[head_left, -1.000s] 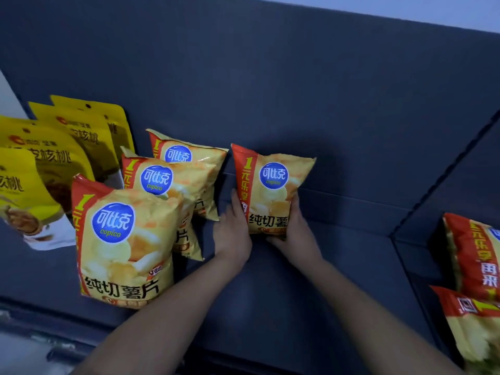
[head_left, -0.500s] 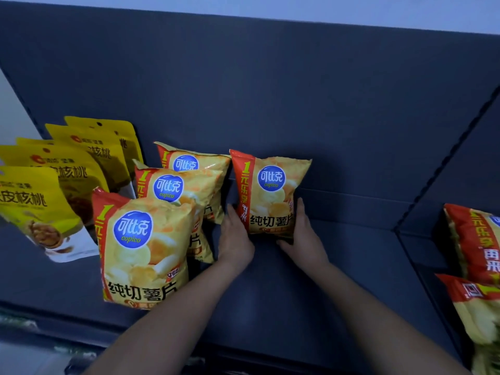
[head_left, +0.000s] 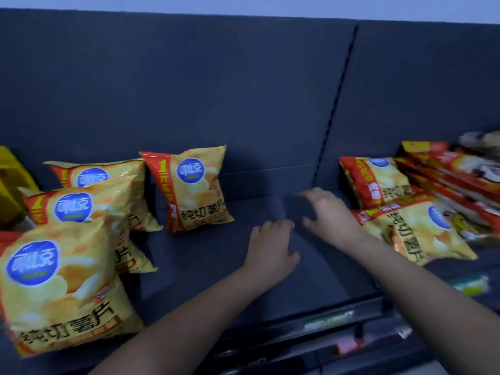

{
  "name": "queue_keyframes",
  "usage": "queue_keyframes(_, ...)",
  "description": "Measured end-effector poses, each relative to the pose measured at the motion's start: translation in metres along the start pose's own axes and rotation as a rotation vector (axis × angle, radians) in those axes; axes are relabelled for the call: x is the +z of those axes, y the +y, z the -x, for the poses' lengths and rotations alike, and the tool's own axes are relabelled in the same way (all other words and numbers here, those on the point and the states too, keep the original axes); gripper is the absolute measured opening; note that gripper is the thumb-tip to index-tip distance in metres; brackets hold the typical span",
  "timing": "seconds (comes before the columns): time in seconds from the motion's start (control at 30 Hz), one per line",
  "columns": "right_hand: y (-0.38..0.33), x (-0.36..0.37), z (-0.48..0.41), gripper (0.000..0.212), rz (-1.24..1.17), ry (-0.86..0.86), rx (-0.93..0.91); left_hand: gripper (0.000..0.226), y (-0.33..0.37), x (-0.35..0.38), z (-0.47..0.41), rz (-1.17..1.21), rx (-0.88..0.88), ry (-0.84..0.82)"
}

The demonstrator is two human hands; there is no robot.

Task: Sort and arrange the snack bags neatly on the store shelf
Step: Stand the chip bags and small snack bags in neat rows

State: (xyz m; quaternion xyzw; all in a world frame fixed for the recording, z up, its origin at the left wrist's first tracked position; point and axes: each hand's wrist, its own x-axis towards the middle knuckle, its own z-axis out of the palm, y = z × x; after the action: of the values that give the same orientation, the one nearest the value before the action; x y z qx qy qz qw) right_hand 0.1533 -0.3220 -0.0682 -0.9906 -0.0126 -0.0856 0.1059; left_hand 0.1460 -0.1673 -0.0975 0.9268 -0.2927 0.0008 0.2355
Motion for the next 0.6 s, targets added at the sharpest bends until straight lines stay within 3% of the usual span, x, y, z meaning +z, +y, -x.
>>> queue_keyframes(0.13,0.066,-0.042,0.048,0.053,0.039,0.118,0.199,0.071,0.053,0.033,-0.025,-0.031,0.117,-0.158)
queue_keyframes(0.3,0.140,-0.060,0.111,0.066,0.059,-0.029,0.557,0.072,0.107,0.062,-0.051,0.004,0.148,-0.087)
queue_keyframes(0.4,0.157,-0.049,0.135,0.039,0.015,0.077,0.618,0.092,0.121,0.065,-0.076,-0.086,0.194,-0.040)
queue_keyframes(0.47,0.160,-0.042,0.141,0.028,0.022,0.007,0.611,0.094,0.126,0.064,-0.097,-0.152,0.214,-0.089)
queue_keyframes(0.6,0.152,-0.033,0.138,0.061,-0.055,-0.233,0.637,0.086,0.128,0.066,-0.125,-0.217,0.227,-0.258)
